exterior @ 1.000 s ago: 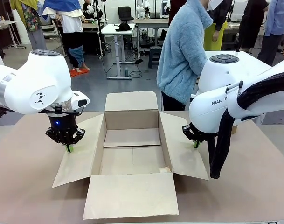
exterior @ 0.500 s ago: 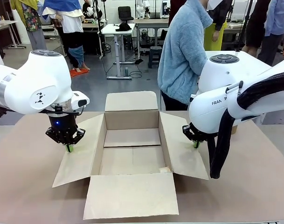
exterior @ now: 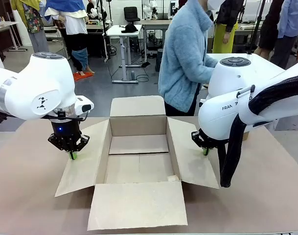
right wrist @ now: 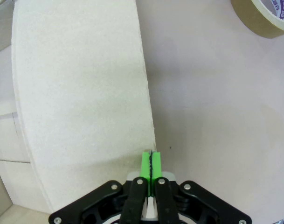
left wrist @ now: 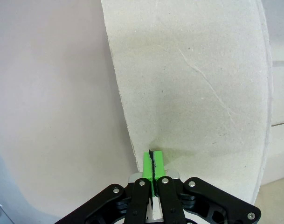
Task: Wrap the clocks to prevent damage.
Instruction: Once the human has placed the objects inside and stepped back, release both hands from the side flaps of the Package Box.
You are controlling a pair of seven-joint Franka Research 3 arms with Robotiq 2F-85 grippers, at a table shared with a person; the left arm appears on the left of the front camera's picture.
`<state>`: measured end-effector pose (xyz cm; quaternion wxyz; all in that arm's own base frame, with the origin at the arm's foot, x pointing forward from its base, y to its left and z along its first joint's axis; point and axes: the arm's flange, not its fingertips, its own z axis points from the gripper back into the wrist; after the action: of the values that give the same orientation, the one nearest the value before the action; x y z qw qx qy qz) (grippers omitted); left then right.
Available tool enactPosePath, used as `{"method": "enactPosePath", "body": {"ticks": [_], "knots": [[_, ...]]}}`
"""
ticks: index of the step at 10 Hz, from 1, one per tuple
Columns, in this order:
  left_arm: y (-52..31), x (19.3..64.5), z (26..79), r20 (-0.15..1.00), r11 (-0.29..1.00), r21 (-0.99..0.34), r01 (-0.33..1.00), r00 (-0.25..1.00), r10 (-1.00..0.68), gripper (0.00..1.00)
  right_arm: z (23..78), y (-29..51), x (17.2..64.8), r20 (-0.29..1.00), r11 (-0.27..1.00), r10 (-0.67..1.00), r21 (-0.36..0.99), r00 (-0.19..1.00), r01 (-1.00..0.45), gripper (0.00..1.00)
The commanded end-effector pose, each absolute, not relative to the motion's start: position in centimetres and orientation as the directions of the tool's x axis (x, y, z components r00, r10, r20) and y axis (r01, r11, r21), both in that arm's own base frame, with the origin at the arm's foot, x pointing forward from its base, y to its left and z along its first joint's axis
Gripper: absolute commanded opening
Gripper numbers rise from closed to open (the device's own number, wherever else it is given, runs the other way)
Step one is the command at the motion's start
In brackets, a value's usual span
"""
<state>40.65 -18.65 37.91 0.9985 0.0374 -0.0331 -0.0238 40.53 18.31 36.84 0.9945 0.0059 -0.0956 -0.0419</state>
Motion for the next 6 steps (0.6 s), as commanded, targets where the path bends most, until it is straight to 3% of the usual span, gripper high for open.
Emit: {"method": "enactPosePath", "body": {"ticks": [1, 6], "knots": [[-18.63, 40.60, 37.83, 0.063, 0.996, 0.077, 0.045, 0.997, -0.050, 0.00, 36.82, 18.36, 40.51, 0.193, 0.996, -0.090, 0.015, 0.977, 0.089, 0.01], [-18.63, 40.60, 37.83, 0.063, 0.996, 0.077, 0.045, 0.997, -0.050, 0.00, 36.82, 18.36, 40.51, 0.193, 0.996, -0.090, 0.015, 0.977, 0.089, 0.01]]}}
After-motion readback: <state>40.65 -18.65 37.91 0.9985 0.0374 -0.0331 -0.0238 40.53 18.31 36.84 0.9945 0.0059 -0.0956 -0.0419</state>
